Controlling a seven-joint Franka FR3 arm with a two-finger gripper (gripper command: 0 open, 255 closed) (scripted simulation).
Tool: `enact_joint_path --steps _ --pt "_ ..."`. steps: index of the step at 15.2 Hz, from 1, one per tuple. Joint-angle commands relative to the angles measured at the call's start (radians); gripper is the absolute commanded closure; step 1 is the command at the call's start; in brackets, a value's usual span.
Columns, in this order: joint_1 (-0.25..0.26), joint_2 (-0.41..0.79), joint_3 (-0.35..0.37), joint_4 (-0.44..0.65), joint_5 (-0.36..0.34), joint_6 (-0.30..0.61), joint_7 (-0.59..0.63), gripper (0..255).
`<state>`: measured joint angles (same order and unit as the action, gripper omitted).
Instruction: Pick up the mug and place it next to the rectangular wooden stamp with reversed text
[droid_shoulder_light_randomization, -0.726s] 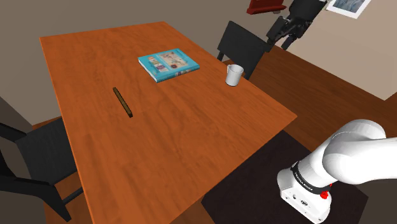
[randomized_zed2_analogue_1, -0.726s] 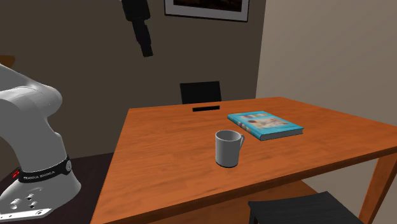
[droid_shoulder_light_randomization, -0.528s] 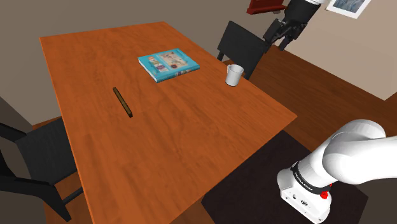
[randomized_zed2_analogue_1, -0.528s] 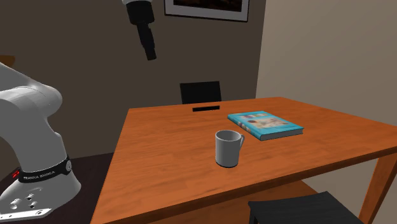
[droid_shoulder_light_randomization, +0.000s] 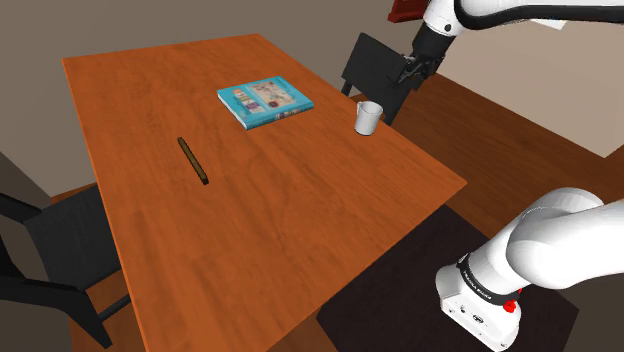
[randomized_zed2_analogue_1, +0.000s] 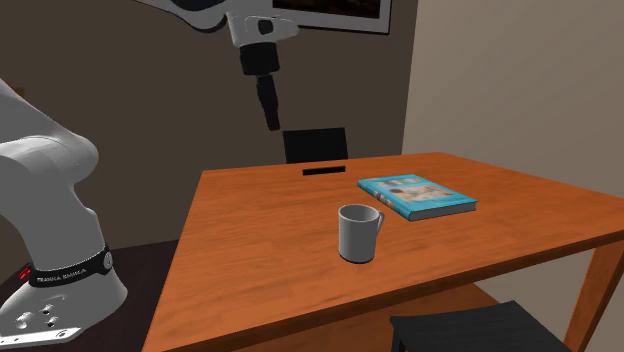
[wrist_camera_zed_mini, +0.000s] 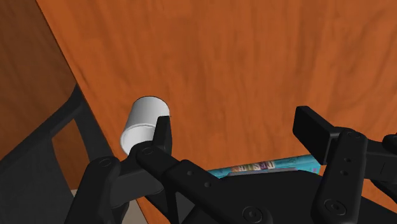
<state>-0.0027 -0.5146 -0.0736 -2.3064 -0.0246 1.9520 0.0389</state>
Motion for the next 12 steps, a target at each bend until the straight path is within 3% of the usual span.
enact_joint_path --steps 1,12 --pt "-0.004 0.057 -0.015 -0.002 -0.009 0.057 -0.025 0" --pt "-0.017 0.435 -0.075 0.114 -0.018 0.302 -0.149 0"
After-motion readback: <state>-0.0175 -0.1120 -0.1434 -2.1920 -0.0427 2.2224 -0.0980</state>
